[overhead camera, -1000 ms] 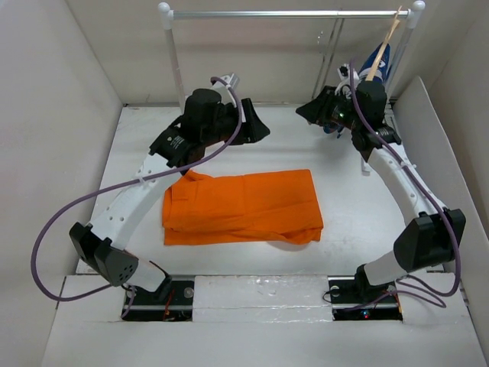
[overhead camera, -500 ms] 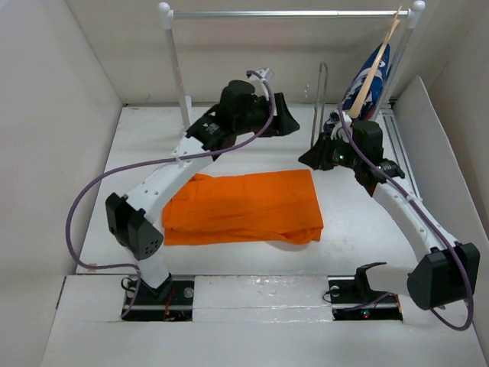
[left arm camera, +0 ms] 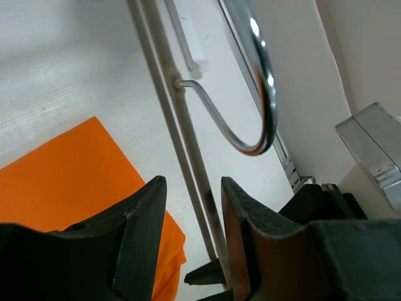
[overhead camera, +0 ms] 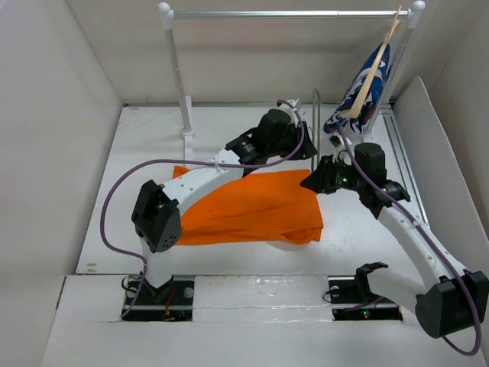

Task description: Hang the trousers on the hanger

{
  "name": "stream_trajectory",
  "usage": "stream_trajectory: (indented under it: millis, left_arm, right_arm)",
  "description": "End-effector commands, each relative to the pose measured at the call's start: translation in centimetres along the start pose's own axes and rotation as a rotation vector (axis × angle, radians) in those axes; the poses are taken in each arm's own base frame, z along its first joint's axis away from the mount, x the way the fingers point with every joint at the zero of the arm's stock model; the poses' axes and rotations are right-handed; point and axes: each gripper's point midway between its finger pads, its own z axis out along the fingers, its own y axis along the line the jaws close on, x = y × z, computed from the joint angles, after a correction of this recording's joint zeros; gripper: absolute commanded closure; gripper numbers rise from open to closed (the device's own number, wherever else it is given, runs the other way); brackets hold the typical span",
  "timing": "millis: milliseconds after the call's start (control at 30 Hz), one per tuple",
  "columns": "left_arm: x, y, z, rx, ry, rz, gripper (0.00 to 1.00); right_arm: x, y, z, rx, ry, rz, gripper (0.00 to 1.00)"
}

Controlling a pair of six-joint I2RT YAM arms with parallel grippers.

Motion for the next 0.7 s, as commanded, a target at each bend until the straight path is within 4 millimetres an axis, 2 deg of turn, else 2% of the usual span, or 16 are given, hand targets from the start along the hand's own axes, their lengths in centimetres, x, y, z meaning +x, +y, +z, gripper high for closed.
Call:
stream_trajectory:
  millis: [0, 100, 133, 167, 200, 233, 300, 333, 400, 433, 467, 500, 533, 600, 633, 667]
  left_arm:
    - [-0.4, -1.8, 0.4, 0.052, -0.055, -0.027, 0.64]
    - [0.2, -1.9, 0.9, 0.088, -0.051, -0.059, 0.65]
    - [1.2, -2.5, 1.1, 0.096, -0.041, -0.058, 0.7]
    - [1.3, -2.4, 1.2, 0.094, -0.039, -0.059, 0.7]
    - [1.5, -2.2, 1.5, 0.09, -0.036, -0.065, 0.74]
    - [1.8, -2.0, 1.7, 0.089, -0.028, -0.07, 0.83]
    - [2.1, -1.8, 1.9, 0.083, -0.023, -0.082, 0.96]
    - [2.8, -1.9, 1.9, 0.082, -0.013, -0.093, 1.0]
    - [2.7, -1.9, 1.7, 0.084, -0.021, -0.103, 1.0]
    - [3.5, -1.3, 1.6, 0.072, -0.008, -0.122, 1.0]
    - [3.8, -1.0, 1.6, 0.068, -0.008, -0.137, 1.0]
    - [3.4, -1.6, 1.1, 0.097, -0.028, -0.149, 1.0]
    - [4.9, -0.5, 1.2, 0.083, -0.006, -0.168, 1.0]
    - [5.0, -0.6, 0.9, 0.103, -0.02, -0.207, 1.0]
    - [6.6, -0.2, 1.0, 0.093, 0.006, -0.212, 1.0]
    - [7.2, -0.5, 0.9, 0.102, 0.014, -0.218, 1.0]
  right_arm:
    - [-0.6, 1.6, -0.8, -0.062, -0.032, -0.036, 1.0]
    - [0.2, 1.6, -1.0, -0.062, -0.018, -0.029, 1.0]
    - [0.4, 1.5, -1.3, -0.06, -0.022, -0.021, 1.0]
    - [0.4, 1.5, -1.3, -0.061, -0.021, -0.021, 1.0]
    - [0.5, 1.5, -1.4, -0.061, -0.021, -0.019, 1.0]
    - [0.7, 1.5, -1.5, -0.057, -0.015, -0.017, 1.0]
    - [0.8, 1.2, -1.8, -0.031, -0.015, -0.024, 1.0]
    - [1.4, 0.9, -2.0, -0.014, 0.006, -0.013, 1.0]
    - [1.8, 0.4, -2.5, 0.03, 0.013, -0.024, 1.0]
    - [2.6, 0.1, -2.9, 0.053, 0.038, -0.009, 0.98]
    - [2.7, -0.1, -3.2, 0.068, 0.041, -0.016, 0.87]
    - [2.6, -0.3, -3.8, 0.093, 0.024, -0.018, 0.72]
    - [3.4, -0.4, -4.3, 0.111, 0.044, -0.006, 0.45]
    - [3.6, -0.3, -5.2, 0.139, 0.038, -0.012, 0.32]
    - [4.1, -0.1, -6.1, 0.152, 0.038, -0.013, 0.28]
    - [3.9, 0.0, -6.8, 0.171, 0.029, -0.019, 0.27]
